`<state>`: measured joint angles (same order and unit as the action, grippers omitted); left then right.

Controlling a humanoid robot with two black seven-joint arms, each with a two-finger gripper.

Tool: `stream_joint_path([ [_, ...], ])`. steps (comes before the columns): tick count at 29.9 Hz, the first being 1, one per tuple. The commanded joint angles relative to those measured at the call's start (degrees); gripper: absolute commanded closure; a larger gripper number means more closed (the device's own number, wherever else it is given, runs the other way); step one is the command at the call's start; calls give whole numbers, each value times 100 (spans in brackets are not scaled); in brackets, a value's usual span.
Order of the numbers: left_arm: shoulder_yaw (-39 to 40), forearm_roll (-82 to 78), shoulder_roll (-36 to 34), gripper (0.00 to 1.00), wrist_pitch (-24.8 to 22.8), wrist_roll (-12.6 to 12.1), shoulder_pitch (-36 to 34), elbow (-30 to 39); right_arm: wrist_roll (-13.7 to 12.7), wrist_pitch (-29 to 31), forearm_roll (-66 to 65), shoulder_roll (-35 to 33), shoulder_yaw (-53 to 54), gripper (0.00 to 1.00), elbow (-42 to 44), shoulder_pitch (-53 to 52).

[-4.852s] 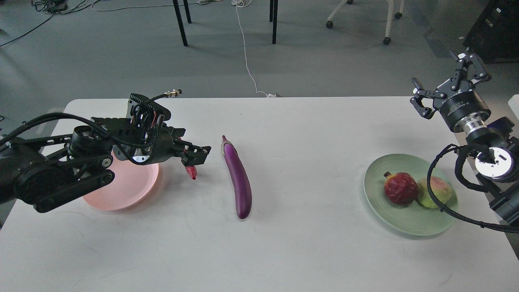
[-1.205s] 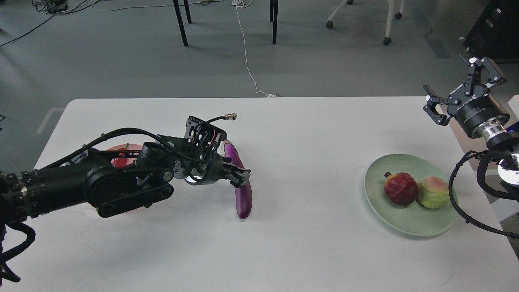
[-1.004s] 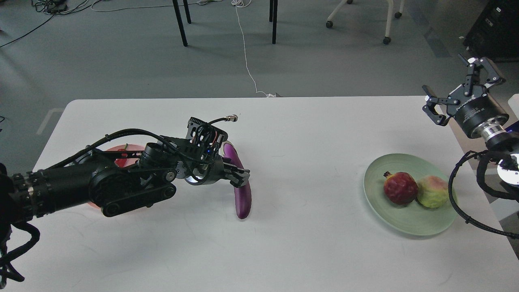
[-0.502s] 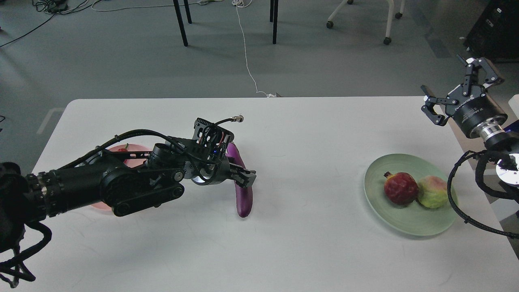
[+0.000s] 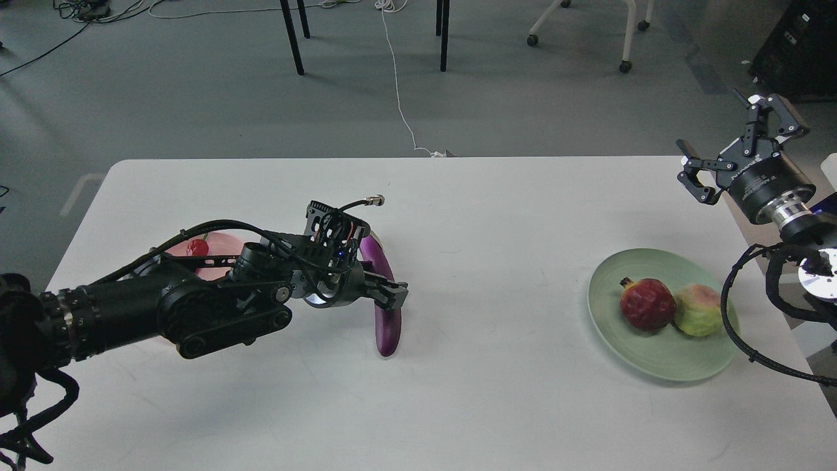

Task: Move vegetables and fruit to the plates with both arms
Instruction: 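Reach the left gripper to the purple eggplant and grasp it, then carry the eggplant onto the pink plate beside the chili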

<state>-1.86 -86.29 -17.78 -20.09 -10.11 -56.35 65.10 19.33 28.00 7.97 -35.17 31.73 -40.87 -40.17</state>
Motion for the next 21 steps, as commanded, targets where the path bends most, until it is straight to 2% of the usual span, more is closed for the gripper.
stream_joint_path([
  [1, -8, -10, 3, 35, 5, 9, -7, -14, 0, 0, -15, -8, 0, 1, 1, 9],
  [8, -8, -37, -41, 71, -4, 0, -25, -6, 0, 0, -15, 1, 0, 1, 1, 0],
  [18, 10, -54, -384, 94, -135, 18, -157, 144, 0, 0, -23, -17, 0, 1, 9, -8],
  [21, 10, -72, -454, 95, -135, 18, -165, 231, 0, 0, -23, -17, 0, 1, 27, 0],
])
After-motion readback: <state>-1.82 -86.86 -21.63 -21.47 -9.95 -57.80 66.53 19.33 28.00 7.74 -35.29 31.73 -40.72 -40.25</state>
